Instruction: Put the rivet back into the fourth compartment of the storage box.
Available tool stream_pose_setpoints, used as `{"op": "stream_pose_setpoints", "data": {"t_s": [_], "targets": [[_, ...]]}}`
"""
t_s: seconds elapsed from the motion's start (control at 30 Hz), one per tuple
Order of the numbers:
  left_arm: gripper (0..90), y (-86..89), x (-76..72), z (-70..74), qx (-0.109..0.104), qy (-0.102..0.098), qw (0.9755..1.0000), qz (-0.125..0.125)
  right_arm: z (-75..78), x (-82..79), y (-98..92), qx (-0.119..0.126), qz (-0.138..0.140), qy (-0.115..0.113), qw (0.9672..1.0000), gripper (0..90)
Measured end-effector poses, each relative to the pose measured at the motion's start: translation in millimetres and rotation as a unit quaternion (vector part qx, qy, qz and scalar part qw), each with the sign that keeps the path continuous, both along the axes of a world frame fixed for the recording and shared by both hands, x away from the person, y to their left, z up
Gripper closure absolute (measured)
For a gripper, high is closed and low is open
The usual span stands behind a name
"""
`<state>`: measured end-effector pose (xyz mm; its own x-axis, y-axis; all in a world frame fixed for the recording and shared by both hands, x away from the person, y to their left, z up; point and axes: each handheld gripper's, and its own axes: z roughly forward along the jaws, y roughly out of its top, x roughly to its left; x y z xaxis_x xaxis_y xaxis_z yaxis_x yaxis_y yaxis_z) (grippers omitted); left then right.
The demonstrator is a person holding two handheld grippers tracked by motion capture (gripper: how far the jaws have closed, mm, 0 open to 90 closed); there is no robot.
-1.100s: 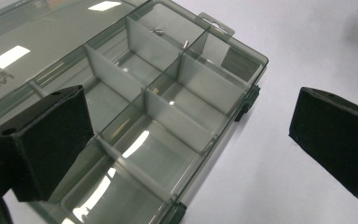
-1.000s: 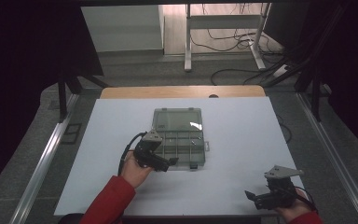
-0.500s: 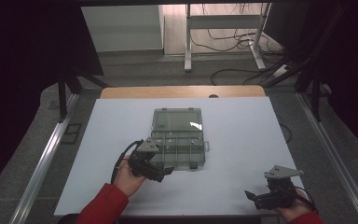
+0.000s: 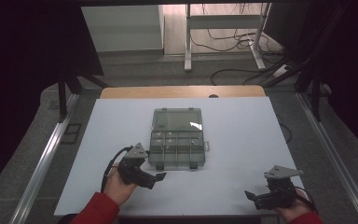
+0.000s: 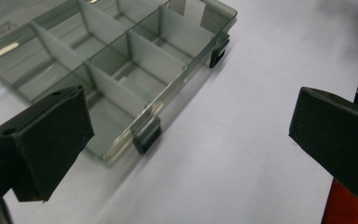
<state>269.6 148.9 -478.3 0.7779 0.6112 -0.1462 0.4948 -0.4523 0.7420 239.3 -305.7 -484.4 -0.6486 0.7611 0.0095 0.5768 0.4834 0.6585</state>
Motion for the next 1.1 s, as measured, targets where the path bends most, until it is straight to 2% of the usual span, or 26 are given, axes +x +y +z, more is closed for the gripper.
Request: {"op": "stream_pose_setpoints", "data": {"t_s": [0.23,0.37,0.53,0.73,1.1], "targets": [[0.0,13.0,-6.6,2.3,-0.023,0.025,0.9993,0.017,0.0,-0.1,0.1,0.0,0.0,-0.001,1.0,0.0],[0.0,20.1,-10.7,3.5,-0.028,0.023,0.9991,0.025,-0.1,0.3,-0.3,0.0,0.0,0.004,1.0,0.0],[0.0,30.8,-14.7,3.0,-0.036,0.034,0.9982,0.034,-0.2,0.9,-0.7,0.003,0.0,0.011,0.9999,0.0],[0.0,45.1,-21.2,1.4,-0.038,0.042,0.9974,0.045,1.2,0.6,-1.2,0.008,-0.002,0.006,1.0,0.0],[0.0,70.9,-44.9,-0.8,-0.031,0.028,0.9968,0.069,3.5,-0.5,-1.1,0.016,-0.001,-0.013,0.9998,0.0]]}}
